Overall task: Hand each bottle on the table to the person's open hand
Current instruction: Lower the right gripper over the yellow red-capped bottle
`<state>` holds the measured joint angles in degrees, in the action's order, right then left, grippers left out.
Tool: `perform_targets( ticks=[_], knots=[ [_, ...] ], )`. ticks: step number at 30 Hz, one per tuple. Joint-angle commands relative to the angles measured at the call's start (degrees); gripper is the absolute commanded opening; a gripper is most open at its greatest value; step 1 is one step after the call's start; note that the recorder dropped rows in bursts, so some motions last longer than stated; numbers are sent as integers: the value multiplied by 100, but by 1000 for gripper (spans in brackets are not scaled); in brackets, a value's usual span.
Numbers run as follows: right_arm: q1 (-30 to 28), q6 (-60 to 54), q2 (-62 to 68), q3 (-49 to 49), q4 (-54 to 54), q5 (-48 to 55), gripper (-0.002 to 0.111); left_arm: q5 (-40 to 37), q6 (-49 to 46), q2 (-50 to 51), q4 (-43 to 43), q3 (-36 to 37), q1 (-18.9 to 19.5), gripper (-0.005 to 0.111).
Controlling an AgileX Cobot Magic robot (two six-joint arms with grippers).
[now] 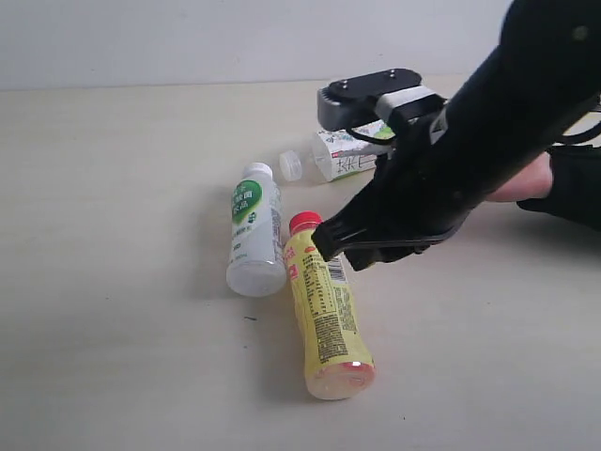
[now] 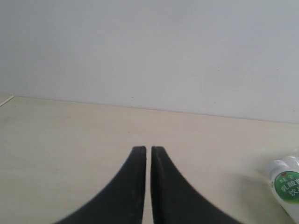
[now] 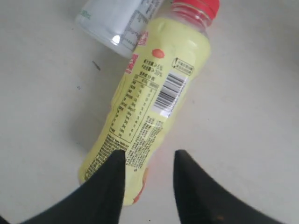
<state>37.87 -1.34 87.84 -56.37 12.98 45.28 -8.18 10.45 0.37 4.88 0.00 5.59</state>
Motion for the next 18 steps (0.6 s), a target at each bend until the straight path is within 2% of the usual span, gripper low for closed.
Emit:
perform_targets(
  ticks=[1, 3, 9, 15, 18],
  knots=[
    [283, 583, 464, -469, -482, 138, 54, 3, 32, -37, -19, 0, 5, 7],
    [317, 583, 622, -678, -468, 138, 61, 3, 32, -37, -19, 0, 5, 7],
    [317, 694, 695, -867, -508, 127, 62, 3, 32, -37, -19, 0, 5, 7],
    [317, 694, 816, -867, -413, 258, 77, 3, 32, -37, -19, 0, 5, 7],
    [317, 683, 972, -867, -400, 258, 78, 3, 32, -37, -19, 0, 5, 7]
  ],
)
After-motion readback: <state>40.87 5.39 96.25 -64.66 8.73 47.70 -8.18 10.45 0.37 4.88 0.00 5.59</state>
